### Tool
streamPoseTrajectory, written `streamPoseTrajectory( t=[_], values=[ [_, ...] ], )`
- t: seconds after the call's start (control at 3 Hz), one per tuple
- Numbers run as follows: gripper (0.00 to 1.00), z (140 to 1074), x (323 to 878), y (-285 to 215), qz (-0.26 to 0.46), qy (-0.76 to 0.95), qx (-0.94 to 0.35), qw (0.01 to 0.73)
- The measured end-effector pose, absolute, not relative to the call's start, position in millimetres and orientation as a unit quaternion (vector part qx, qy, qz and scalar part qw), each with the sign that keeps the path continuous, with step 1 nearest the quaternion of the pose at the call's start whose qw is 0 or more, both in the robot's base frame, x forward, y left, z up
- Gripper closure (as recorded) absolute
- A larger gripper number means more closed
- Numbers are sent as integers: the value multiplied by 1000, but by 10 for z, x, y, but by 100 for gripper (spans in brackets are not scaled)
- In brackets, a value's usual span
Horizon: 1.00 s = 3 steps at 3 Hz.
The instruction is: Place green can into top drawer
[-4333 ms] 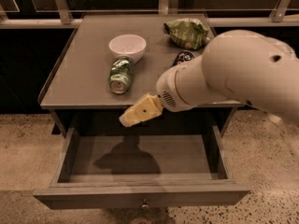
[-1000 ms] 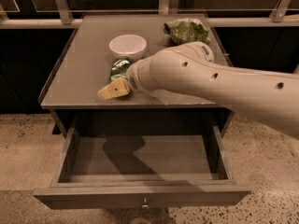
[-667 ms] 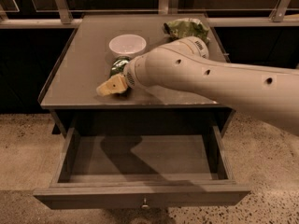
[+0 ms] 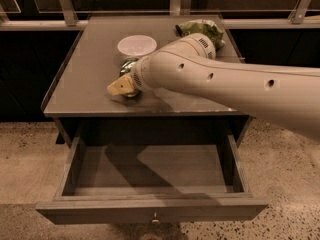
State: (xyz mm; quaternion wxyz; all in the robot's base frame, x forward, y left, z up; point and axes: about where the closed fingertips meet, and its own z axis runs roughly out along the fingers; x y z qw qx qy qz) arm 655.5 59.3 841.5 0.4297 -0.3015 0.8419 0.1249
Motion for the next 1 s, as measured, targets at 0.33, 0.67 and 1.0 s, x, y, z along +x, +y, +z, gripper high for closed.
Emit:
streamPoseTrajectory(
  t=[0.33, 0.67, 1.0],
  values=[
    [42, 8418, 6560, 589, 124, 842, -300, 430],
    [65, 8418, 6560, 589, 124, 842, -300, 430],
    [88, 8418, 6560, 589, 124, 842, -300, 430]
  ],
)
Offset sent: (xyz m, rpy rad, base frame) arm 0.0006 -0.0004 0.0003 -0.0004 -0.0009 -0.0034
